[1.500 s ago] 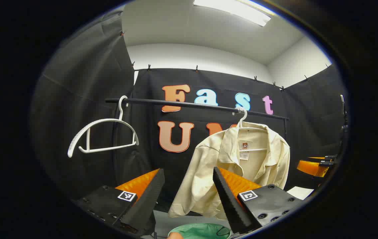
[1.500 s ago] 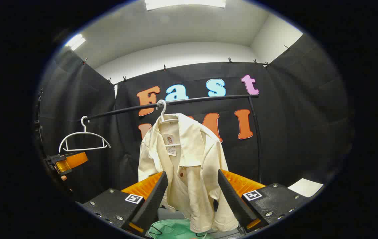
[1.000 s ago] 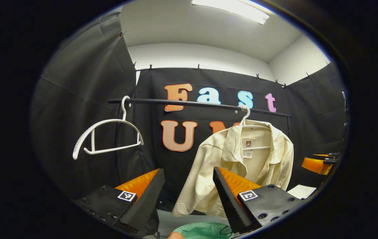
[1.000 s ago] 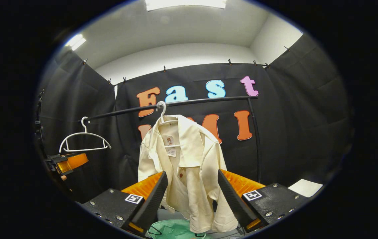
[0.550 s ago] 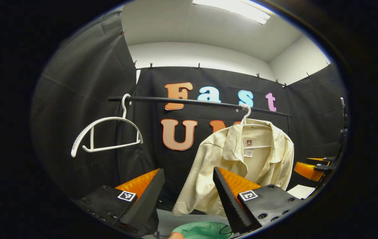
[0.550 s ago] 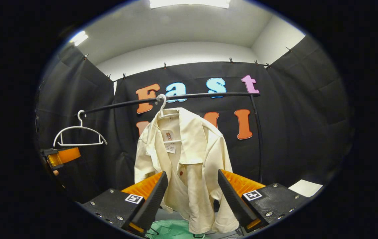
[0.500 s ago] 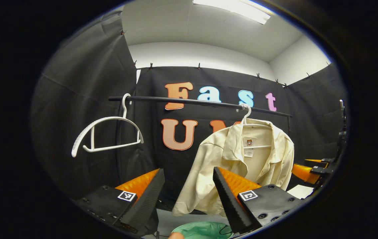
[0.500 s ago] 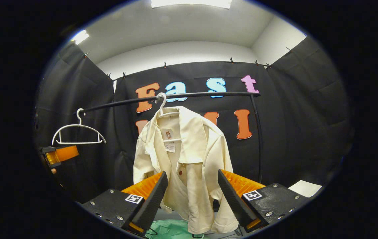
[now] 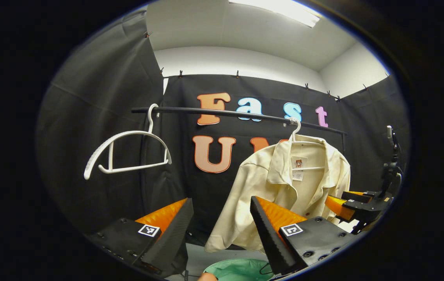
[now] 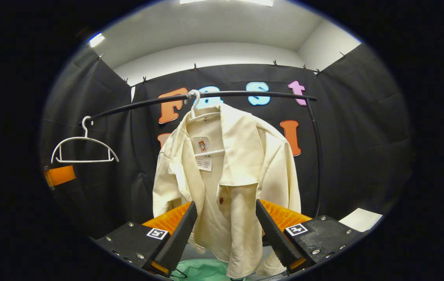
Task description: Grasp the clothes on the hanger with both hands and then place them into the laundry hamper below.
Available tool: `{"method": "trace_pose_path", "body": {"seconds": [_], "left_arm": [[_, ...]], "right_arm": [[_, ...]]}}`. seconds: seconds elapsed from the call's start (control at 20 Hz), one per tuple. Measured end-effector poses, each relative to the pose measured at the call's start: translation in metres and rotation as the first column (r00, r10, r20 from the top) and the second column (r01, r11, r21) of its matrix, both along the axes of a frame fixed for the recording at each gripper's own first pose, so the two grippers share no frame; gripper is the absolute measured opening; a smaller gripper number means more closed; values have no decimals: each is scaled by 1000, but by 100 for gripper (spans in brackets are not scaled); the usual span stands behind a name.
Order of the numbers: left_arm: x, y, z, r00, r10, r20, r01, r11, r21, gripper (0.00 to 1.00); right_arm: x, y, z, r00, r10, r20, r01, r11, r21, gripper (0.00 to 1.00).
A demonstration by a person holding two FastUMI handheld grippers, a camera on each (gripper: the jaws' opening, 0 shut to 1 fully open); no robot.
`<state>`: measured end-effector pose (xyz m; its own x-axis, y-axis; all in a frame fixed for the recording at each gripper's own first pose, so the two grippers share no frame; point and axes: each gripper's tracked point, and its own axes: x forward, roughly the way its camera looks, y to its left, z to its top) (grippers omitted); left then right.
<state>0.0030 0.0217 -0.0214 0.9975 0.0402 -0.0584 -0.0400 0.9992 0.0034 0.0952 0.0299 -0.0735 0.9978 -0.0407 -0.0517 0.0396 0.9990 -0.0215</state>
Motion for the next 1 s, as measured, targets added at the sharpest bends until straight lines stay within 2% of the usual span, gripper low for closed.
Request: {"method": "trace_pose_path", "body": {"seconds": [0.05,0.25,0.3,0.45,0.5,0.7,0.8,1.0], "left_arm": [[-1,1,0,1000,-3,-3,3,1000,2,96],[-4,8,1,1000,6,1,-6,1000,14,100],[-4,10,1,1000,7,-1,-7,1000,16,97],[-2,12,-3,1000,6,-11,-6,1000,30,97],[-1,12,-5,1000,6,-17,-6,999,33,100],[4,13,-12,999,15,-30,-14,1000,23,96],[5,14,-13,999,25,-28,-24,1000,14,97],[10,11,-19,999,24,-44,-24,1000,4,96]], "right_arm": [[7,0,-2,1000,-4,-5,4,1000,14,93],[39,-5,-19,998,-33,-48,36,998,53,93],[47,-8,-21,998,-43,-48,45,997,55,93],[72,-20,-28,994,-92,-62,95,995,34,94],[78,-22,-30,992,-104,-68,106,994,27,94],[101,-19,-50,990,-84,-117,88,996,31,93],[103,-21,-52,991,-71,-115,74,997,20,86],[98,-27,-50,993,-59,-98,62,998,30,58]]}}
